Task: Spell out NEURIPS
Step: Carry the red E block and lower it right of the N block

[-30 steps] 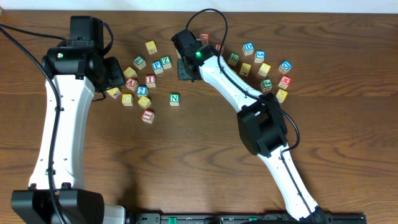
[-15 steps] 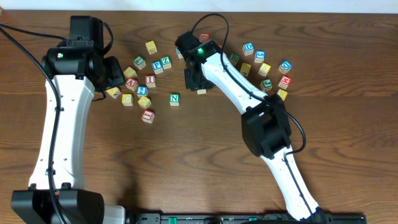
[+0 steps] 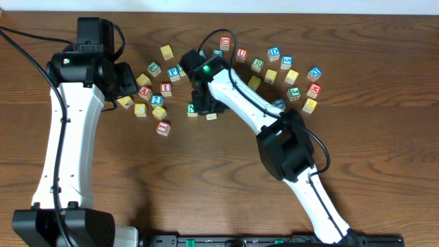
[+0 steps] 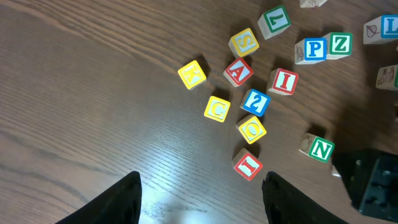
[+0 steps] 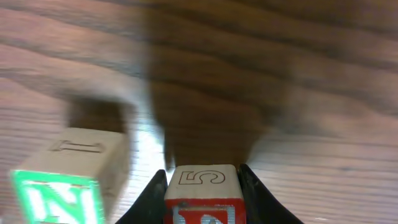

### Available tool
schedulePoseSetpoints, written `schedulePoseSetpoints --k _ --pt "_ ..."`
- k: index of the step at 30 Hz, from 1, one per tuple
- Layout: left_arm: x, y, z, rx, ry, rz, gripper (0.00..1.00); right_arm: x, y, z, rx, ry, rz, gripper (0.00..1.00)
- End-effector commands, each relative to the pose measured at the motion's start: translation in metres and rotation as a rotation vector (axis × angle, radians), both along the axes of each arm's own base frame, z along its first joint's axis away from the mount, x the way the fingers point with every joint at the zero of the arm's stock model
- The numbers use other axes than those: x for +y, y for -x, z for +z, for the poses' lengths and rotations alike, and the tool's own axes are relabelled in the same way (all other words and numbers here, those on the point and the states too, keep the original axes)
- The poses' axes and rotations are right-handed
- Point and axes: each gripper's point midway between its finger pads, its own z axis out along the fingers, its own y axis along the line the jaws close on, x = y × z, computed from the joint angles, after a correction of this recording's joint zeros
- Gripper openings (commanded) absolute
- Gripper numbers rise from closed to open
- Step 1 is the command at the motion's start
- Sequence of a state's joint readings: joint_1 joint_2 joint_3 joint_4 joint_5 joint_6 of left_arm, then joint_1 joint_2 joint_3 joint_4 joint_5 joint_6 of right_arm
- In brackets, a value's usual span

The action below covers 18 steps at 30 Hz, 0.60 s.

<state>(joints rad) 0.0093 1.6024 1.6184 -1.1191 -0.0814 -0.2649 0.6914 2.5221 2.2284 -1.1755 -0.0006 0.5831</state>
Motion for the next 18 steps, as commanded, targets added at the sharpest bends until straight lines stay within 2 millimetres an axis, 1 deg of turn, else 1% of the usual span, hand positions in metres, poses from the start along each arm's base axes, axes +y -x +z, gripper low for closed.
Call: schedulePoseSetpoints --k 1,5,9,18 --pt "0.002 0.0 0.005 -0.012 -0.008 0.006 0.61 0.001 0.006 -0.002 0.004 -0.007 -0.068 0.19" --pt "0.002 0.0 0.005 -0.012 -0.008 0.006 0.61 0.001 0.008 -0.008 0.008 -0.01 -0.09 0.2" --pt "0.002 0.0 0.005 -0.012 -0.007 0.006 0.61 0.003 0.005 -0.008 -0.002 -0.019 -0.094 0.24" --pt "0.002 0.0 0.005 -0.012 -0.007 0.006 0.61 0.015 -0.001 -0.006 -0.044 -0.046 -0.096 0.26"
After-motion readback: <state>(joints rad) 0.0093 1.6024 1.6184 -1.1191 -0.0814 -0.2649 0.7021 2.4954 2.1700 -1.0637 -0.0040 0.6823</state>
